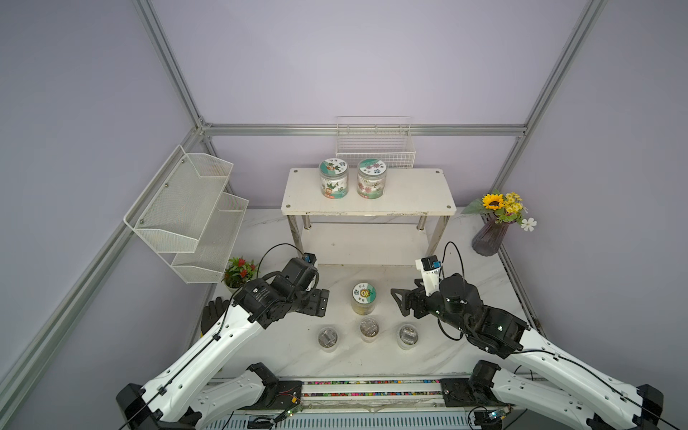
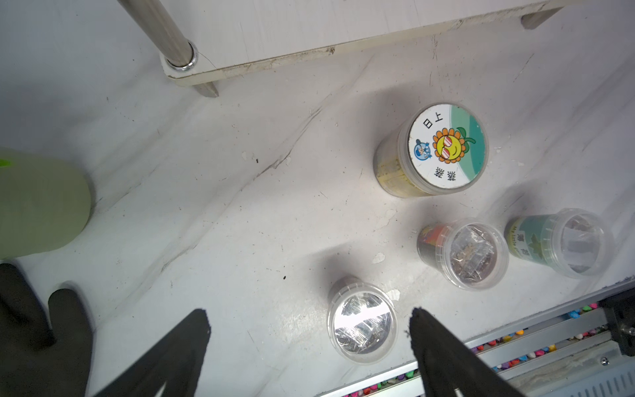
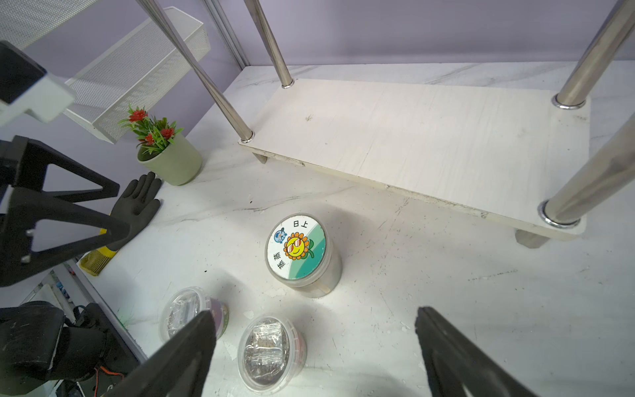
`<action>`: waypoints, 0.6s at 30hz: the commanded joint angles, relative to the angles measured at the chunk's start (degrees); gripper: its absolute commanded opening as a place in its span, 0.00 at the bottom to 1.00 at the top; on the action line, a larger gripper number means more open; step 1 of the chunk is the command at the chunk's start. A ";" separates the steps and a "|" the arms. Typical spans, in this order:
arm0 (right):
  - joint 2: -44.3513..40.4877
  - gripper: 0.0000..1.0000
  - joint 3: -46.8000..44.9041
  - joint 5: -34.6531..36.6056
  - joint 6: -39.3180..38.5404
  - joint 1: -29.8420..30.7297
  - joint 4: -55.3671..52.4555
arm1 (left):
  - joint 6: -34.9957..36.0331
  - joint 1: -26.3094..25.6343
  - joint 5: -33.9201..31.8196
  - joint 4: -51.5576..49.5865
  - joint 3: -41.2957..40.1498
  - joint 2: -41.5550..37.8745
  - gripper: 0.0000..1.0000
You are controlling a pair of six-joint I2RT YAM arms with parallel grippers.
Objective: Place the seed container on the shelf
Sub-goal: Pick up the seed jar at the center of the board.
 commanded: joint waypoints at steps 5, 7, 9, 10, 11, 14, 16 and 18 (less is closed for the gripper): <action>-2.72 0.94 -0.63 2.40 4.12 0.33 -3.64 | -3.30 -5.42 -2.90 3.41 7.69 11.66 0.93; -3.24 0.94 -0.32 3.18 5.34 0.33 -5.24 | -3.89 -6.54 -3.09 3.42 10.16 15.05 0.93; -3.65 0.94 0.15 3.31 5.97 0.36 -6.63 | -4.67 -7.86 -3.23 3.42 12.46 18.12 0.93; -3.85 0.94 0.32 3.40 6.23 0.38 -7.33 | -5.13 -8.51 -3.25 3.56 13.56 19.13 0.93; -4.19 0.94 0.48 3.59 6.34 0.36 -8.07 | -5.78 -9.13 -3.30 3.59 14.69 21.86 0.93; -5.34 0.94 0.51 4.09 6.33 0.33 -9.14 | -7.60 -10.52 -3.09 4.91 16.41 25.05 0.94; -6.05 0.94 0.45 4.13 6.33 0.34 -9.35 | -8.97 -11.36 -3.07 6.05 17.29 26.94 0.94; -6.51 0.94 0.42 3.87 6.25 0.35 -9.51 | -10.78 -12.19 -2.96 6.96 18.04 28.85 0.94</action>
